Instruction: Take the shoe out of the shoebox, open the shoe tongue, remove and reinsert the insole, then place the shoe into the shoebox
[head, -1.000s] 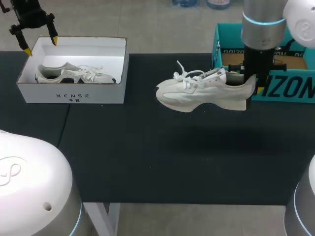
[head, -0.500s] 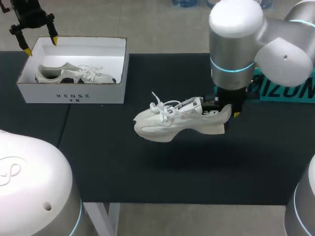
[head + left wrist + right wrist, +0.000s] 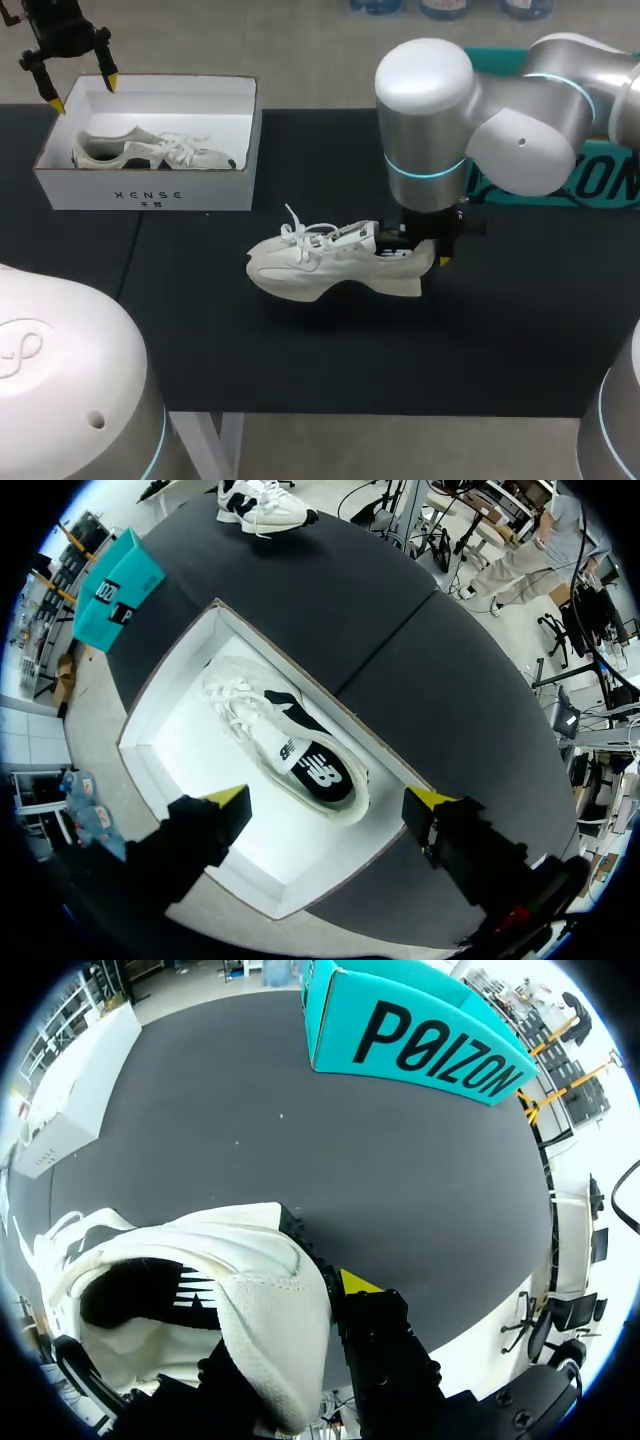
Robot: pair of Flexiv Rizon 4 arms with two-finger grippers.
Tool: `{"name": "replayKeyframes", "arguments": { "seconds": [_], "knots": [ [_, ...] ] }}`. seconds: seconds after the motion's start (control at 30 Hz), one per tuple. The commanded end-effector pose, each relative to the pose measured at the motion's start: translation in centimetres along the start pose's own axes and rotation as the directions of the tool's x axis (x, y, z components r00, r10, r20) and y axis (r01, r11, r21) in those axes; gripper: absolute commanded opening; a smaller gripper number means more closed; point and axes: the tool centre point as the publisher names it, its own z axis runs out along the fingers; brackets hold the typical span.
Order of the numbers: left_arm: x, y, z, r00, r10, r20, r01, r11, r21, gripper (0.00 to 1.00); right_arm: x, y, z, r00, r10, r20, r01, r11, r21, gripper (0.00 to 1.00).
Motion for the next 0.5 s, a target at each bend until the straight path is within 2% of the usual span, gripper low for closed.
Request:
{"name": "replayKeyframes", "arguments": {
  "seconds": [0.03, 0.27, 0.5],
  "knots": [
    [0.0, 0.1, 0.0, 1.000, 0.001, -0.001, -0.001, 1.000, 0.000, 1.00, 1.4, 0.8, 2.3, 1.000, 0.006, 0.007, -0.006, 1.000, -0.001, 0.00],
    [0.0, 0.1, 0.0, 1.000, 0.001, -0.001, -0.001, 1.000, 0.000, 1.00, 1.1, 2.4, 4.5, 0.999, -0.002, 0.048, 0.003, 1.000, -0.023, 0.00],
    [0.0, 0.1, 0.0, 1.000, 0.001, -0.001, -0.001, 1.000, 0.000, 1.00, 0.8, 2.5, 6.0, 0.999, -0.011, 0.049, 0.011, 1.000, -0.005, 0.00]
  ]
}}
